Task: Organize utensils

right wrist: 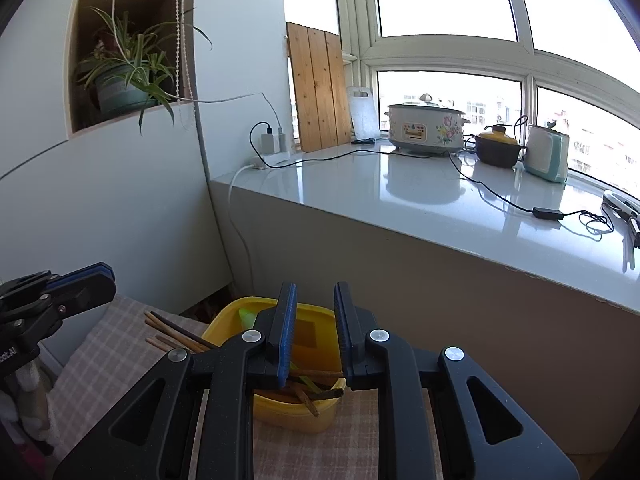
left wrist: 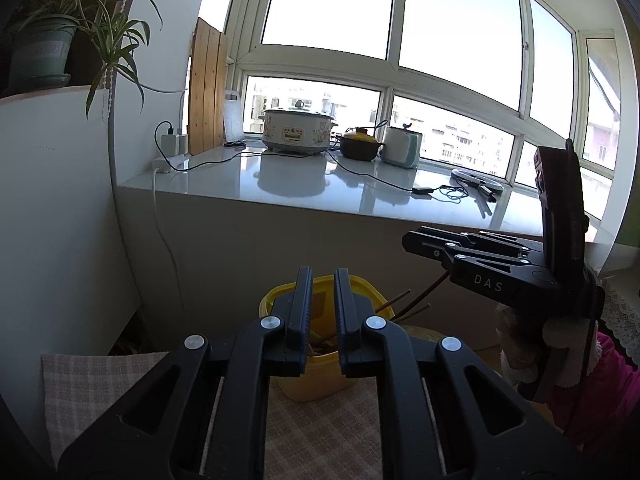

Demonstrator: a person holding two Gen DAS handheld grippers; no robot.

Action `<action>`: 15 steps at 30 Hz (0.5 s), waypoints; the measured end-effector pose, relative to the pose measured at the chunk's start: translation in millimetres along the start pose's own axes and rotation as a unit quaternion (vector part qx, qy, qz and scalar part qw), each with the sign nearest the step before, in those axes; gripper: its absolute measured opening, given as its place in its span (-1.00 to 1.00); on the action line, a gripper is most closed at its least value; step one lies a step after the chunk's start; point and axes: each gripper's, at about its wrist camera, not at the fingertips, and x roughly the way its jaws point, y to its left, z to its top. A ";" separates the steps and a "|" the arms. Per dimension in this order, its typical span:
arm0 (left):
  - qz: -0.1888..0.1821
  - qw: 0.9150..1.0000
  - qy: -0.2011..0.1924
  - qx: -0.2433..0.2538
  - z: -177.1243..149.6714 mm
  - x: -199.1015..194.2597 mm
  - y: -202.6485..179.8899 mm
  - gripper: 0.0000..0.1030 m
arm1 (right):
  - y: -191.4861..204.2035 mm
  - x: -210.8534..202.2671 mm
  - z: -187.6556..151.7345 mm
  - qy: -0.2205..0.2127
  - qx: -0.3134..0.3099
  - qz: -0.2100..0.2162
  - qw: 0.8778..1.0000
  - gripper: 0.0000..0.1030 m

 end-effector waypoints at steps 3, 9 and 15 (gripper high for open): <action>0.009 1.000 -0.007 0.004 -6.3 -9.9 0.8 -0.48 | 3.3 -9.2 -2.0 -0.008 0.000 0.000 1.000 -0.66; 0.034 0.999 -0.007 -0.001 -25.2 -27.8 5.6 -0.26 | 12.2 -29.7 -12.3 -0.028 -0.009 -0.010 1.000 -0.37; 0.059 0.998 -0.012 -0.022 -49.4 -43.9 8.4 0.66 | 15.8 -48.8 -36.0 -0.045 0.000 -0.037 0.998 0.02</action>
